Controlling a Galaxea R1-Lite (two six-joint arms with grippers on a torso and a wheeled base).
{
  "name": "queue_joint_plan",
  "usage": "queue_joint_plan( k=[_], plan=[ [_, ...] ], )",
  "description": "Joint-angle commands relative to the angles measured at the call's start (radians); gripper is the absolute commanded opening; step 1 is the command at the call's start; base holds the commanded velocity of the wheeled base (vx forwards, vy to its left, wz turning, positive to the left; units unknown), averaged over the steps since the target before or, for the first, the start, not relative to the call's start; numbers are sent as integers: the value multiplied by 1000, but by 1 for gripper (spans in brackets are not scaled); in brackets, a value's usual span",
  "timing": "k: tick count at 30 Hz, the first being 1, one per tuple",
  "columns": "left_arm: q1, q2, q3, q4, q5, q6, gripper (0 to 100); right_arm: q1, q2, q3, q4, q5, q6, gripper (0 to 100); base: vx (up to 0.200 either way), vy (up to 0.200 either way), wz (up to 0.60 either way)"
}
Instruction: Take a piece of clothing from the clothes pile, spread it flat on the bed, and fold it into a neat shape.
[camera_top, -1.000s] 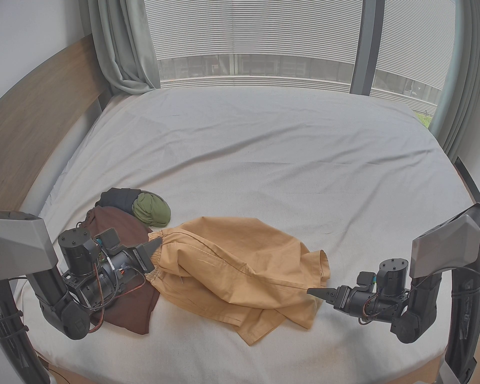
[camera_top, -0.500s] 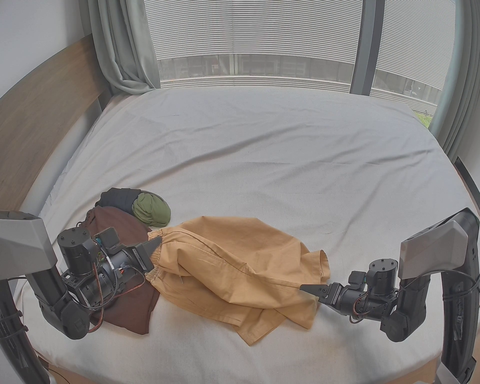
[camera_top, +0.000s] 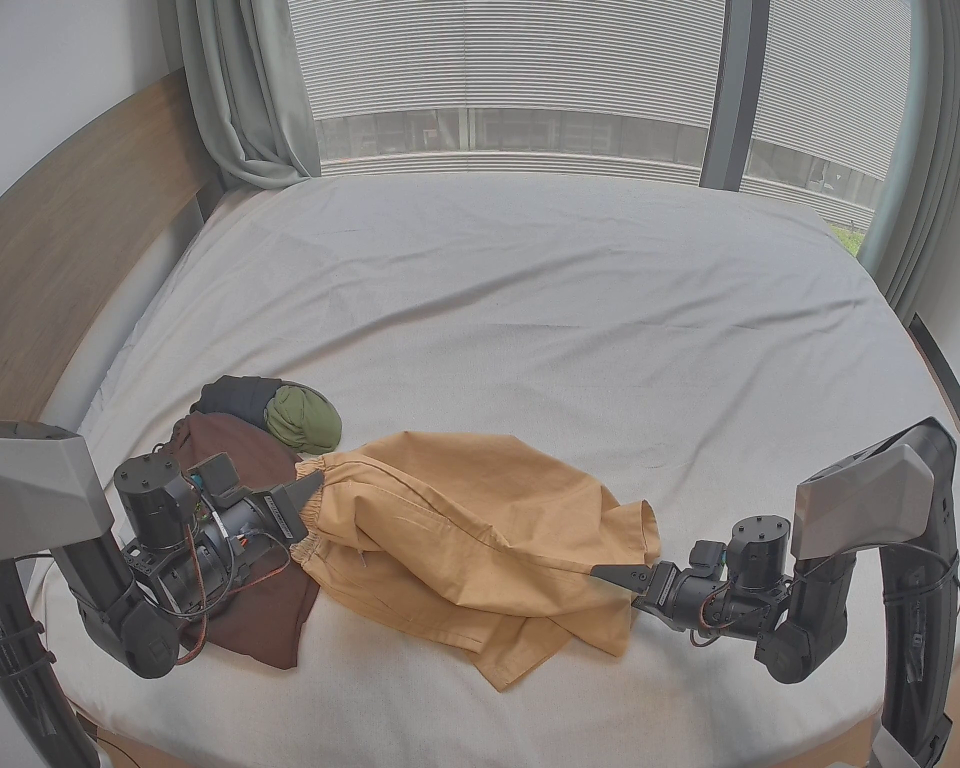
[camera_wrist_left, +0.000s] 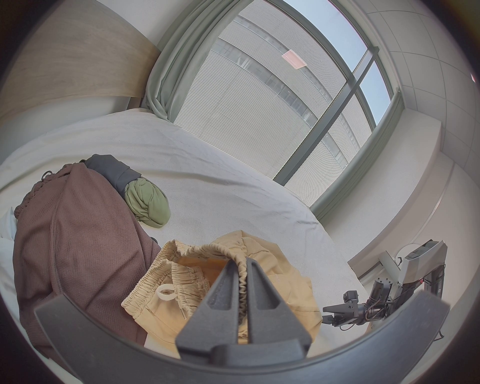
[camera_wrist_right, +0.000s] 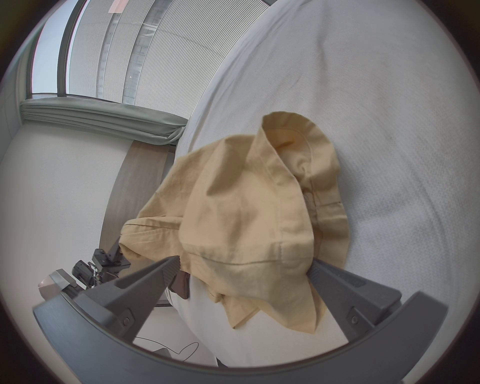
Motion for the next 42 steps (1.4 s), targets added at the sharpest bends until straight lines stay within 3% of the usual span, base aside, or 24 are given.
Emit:
queue_joint_plan(
  k=[1, 16, 42],
  plan=[
    [0, 6, -2, 0, 0, -1, 0, -5, -81, 19, -1, 17, 11, 100, 0, 0, 0],
    [0, 7, -3, 0, 0, -1, 0, -88, -187, 96, 1, 190, 11, 100, 0, 0, 0],
    [0, 6, -3, 0, -2, -2, 0, -19, -76, 24, -5, 189, -25, 100, 0, 0, 0]
  ],
)
